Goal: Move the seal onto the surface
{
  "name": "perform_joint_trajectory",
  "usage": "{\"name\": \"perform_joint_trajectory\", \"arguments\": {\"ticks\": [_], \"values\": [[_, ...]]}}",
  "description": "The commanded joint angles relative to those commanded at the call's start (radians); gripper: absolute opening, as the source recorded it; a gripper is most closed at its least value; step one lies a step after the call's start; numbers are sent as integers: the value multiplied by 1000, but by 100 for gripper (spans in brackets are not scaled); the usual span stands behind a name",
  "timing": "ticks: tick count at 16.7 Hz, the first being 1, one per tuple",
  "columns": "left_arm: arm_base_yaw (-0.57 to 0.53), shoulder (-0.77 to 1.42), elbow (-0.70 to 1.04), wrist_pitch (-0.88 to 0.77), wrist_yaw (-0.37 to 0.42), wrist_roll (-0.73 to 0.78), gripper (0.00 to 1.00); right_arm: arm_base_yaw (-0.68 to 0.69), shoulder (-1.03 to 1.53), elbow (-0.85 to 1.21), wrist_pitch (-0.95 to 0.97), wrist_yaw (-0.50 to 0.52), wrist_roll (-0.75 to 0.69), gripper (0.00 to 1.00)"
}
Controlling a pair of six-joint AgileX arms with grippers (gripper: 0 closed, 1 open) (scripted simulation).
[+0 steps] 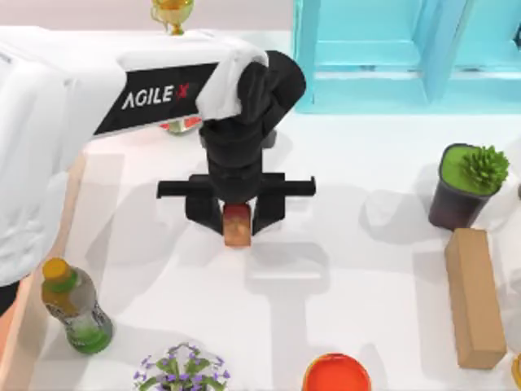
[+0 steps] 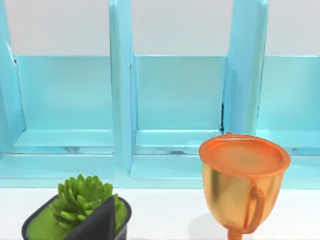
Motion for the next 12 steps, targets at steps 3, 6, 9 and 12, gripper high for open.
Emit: {"name": "perform_joint_trajectory", "arguments": {"ticks": [3,6,9,12], "values": [[0,0,0,0,0,0,23,0,0,0,0,0,0,100],[0,0,0,0,0,0,45,0,0,0,0,0,0,100],[0,0,0,0,0,0,68,0,0,0,0,0,0,100],[0,0,0,0,0,0,90,0,0,0,0,0,0,100]]}}
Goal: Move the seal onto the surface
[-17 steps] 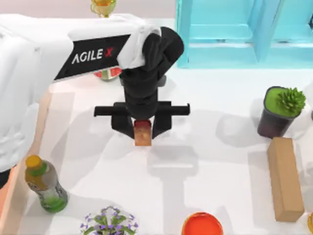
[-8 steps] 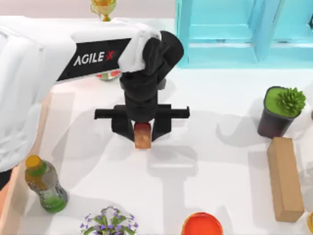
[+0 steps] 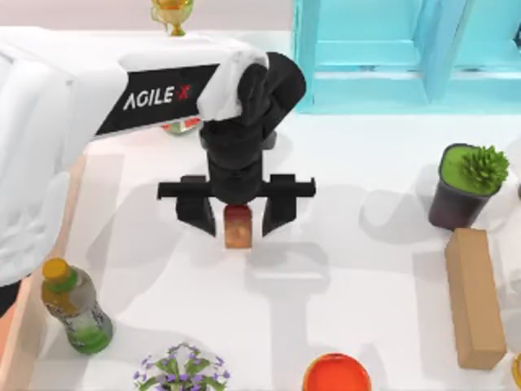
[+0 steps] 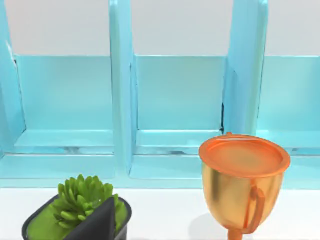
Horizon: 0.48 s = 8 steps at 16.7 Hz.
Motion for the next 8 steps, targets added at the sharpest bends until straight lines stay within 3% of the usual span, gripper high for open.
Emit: {"name": "perform_joint_trajectory", "arguments": {"ticks": [2,8], "values": [[0,0,0,0,0,0,100,0,0,0,0,0,0,100],[0,0,0,0,0,0,100,0,0,0,0,0,0,100]]}}
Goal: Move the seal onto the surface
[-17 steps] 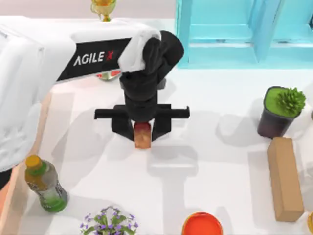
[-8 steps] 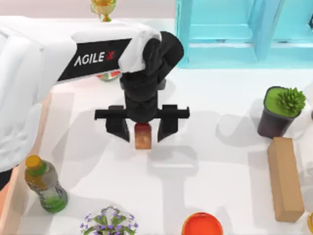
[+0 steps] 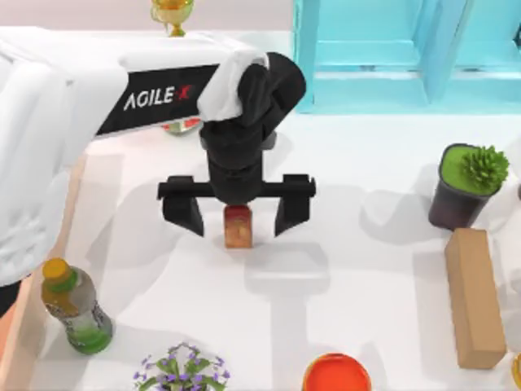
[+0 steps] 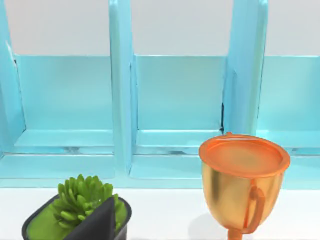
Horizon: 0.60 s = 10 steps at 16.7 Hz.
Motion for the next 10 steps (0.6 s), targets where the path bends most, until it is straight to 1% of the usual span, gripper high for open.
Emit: {"name": "perform_joint_trajectory", "arguments": {"ticks": [3,5,7,10], "values": [[1,0,3,-2,1,0,100,0,0,0,0,0,0,100],[0,2,37,-35,6,-2,100,0,0,0,0,0,0,100],[-3,2,109,-102,10,-4,100,0,0,0,0,0,0,100],[-5,-1,253,-246,12,-6,100,0,0,0,0,0,0,100]]}}
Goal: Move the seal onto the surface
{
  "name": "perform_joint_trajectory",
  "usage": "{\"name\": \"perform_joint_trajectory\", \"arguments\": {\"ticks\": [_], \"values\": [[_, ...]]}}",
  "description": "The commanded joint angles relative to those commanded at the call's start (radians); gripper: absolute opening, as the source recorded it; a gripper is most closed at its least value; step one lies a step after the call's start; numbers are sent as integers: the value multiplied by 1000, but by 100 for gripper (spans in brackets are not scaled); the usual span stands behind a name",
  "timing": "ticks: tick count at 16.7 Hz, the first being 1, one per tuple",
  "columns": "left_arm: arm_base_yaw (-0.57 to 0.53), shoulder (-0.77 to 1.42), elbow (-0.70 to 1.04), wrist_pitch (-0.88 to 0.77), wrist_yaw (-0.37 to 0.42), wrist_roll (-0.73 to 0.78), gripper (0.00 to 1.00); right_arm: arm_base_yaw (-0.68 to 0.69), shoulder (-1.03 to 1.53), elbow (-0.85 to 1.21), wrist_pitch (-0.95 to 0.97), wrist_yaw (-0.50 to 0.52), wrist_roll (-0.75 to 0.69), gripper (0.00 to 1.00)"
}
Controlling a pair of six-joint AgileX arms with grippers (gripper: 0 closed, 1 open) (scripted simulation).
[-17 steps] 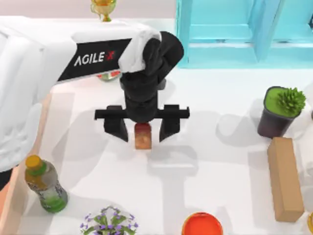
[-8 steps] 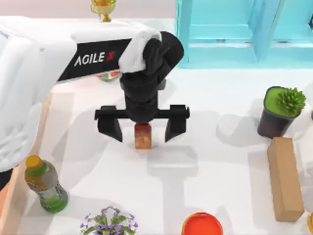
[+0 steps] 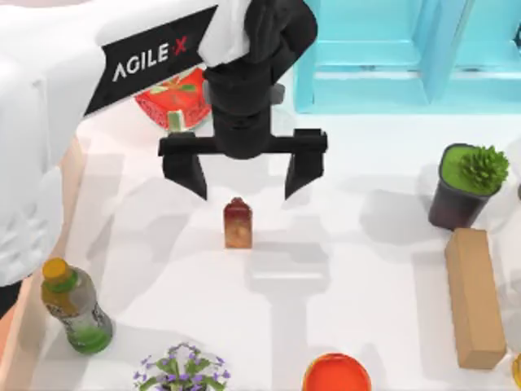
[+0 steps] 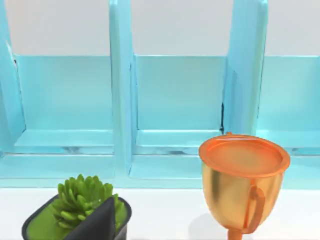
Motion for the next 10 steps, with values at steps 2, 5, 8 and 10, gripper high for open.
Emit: {"name": "perform_joint_trajectory", "arguments": {"ticks": [2,5,8,10], "values": [[1,-4,102,-108,-2,-2,100,0,0,0,0,0,0,100],[2,-11,233,-251,-9,-1,100,0,0,0,0,0,0,100],[2,-18,308,-335,-12,1,100,0,0,0,0,0,0,100],[2,-19,315,-343,-12,2,100,0,0,0,0,0,0,100]]}}
